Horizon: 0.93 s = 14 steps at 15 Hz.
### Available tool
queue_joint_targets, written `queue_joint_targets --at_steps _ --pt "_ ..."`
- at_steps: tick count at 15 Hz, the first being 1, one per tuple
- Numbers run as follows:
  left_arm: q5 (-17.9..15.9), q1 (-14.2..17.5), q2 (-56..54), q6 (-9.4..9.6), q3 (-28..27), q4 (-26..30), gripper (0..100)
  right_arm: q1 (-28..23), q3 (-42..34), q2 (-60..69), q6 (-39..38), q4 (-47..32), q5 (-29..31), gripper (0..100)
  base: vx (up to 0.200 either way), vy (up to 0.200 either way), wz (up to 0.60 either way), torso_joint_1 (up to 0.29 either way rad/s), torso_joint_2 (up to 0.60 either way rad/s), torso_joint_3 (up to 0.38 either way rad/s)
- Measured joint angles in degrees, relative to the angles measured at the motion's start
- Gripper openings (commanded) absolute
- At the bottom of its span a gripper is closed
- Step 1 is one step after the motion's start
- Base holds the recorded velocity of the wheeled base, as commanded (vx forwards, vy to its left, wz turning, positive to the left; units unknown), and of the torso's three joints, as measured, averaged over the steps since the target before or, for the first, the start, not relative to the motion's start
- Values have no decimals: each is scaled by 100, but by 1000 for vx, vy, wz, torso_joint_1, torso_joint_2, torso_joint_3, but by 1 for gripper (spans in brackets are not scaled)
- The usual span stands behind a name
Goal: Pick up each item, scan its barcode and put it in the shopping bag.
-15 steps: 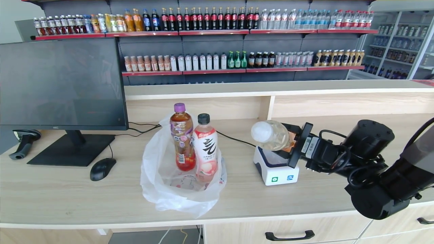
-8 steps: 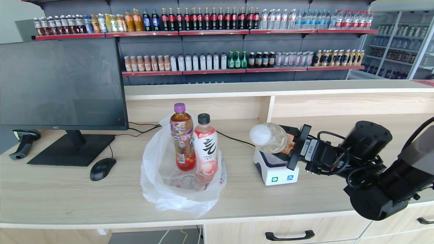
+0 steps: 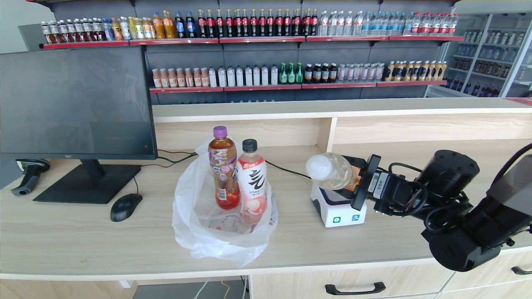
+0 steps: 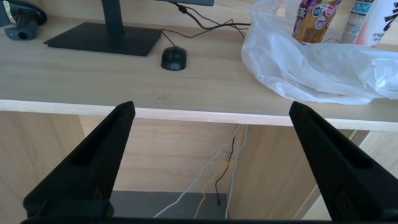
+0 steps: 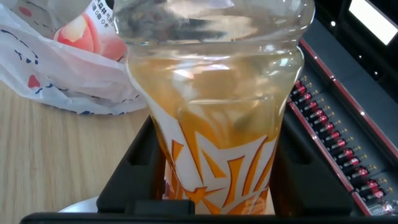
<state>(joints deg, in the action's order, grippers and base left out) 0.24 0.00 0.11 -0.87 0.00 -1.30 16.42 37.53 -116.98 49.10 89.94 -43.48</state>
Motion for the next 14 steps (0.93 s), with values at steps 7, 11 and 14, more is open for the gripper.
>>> queue_joint_targets --at_steps 7,11,14 --pt "0 0 0 -15 0 27 100 24 -39 -44 2 9 0 0 0 0 0 0 0 0" --pt "-2 0 0 -66 0 27 100 63 -188 -49 16 18 0 0 0 0 0 0 0 0" --pt "-2 0 0 -68 0 27 100 190 -190 -24 16 -2 5 0 0 0 0 0 0 0"
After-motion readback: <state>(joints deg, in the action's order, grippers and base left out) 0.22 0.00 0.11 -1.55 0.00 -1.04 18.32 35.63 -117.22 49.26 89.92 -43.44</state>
